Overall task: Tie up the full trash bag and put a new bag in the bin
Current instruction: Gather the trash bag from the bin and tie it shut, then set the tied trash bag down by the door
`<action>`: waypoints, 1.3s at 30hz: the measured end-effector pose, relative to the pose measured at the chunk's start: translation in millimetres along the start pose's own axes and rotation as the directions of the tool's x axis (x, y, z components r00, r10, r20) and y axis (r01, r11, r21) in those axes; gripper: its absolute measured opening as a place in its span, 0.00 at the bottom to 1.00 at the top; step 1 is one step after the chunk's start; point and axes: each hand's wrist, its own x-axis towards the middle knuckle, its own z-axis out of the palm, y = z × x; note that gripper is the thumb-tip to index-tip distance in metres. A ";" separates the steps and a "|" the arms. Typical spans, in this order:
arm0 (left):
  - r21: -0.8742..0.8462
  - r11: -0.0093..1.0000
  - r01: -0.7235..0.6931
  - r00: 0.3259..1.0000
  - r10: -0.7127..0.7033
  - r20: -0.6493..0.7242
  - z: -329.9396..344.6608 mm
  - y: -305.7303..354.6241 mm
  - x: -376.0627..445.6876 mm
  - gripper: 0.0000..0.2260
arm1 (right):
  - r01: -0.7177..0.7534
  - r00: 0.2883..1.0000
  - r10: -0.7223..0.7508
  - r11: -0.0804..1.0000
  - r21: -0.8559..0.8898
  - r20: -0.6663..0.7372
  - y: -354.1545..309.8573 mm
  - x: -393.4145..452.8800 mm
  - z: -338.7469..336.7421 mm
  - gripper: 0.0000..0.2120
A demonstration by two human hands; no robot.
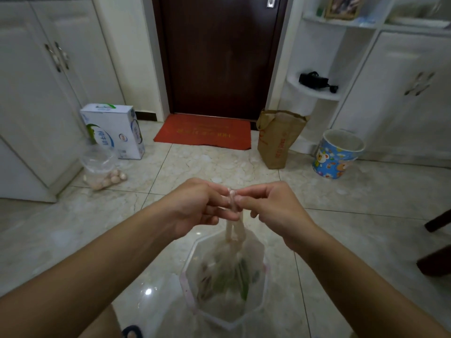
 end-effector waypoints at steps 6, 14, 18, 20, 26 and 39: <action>-0.020 1.000 0.017 0.999 -0.016 0.041 -16.0 25.3 34.0 0.11 | 0.143 0.981 -0.115 0.972 -0.186 0.154 -11.0 55.9 -14.6 0.08; 0.047 0.996 0.077 0.995 -0.080 0.062 -28.3 91.0 41.9 0.10 | -0.025 0.964 0.039 0.998 -0.057 0.264 -69.3 98.1 -42.1 0.05; 0.119 0.989 0.084 0.992 -0.095 0.089 -29.7 154.3 20.3 0.13 | -0.056 0.970 0.084 0.990 -0.131 0.227 -124.2 103.3 -62.4 0.12; 0.177 0.982 0.072 0.991 -0.091 0.101 -30.1 192.4 6.3 0.14 | -0.035 0.968 0.082 0.980 -0.197 0.239 -159.1 105.0 -73.8 0.16; 0.356 0.934 0.035 0.995 -0.064 0.070 -28.1 310.7 -41.9 0.14 | -0.007 0.817 0.093 0.988 -0.152 0.569 -286.0 105.6 -112.1 0.06; 0.624 0.780 -0.033 0.930 0.253 -0.267 -55.2 452.1 -77.2 0.06 | 0.270 0.876 -0.114 0.921 -0.280 0.469 -442.3 159.1 -146.8 0.06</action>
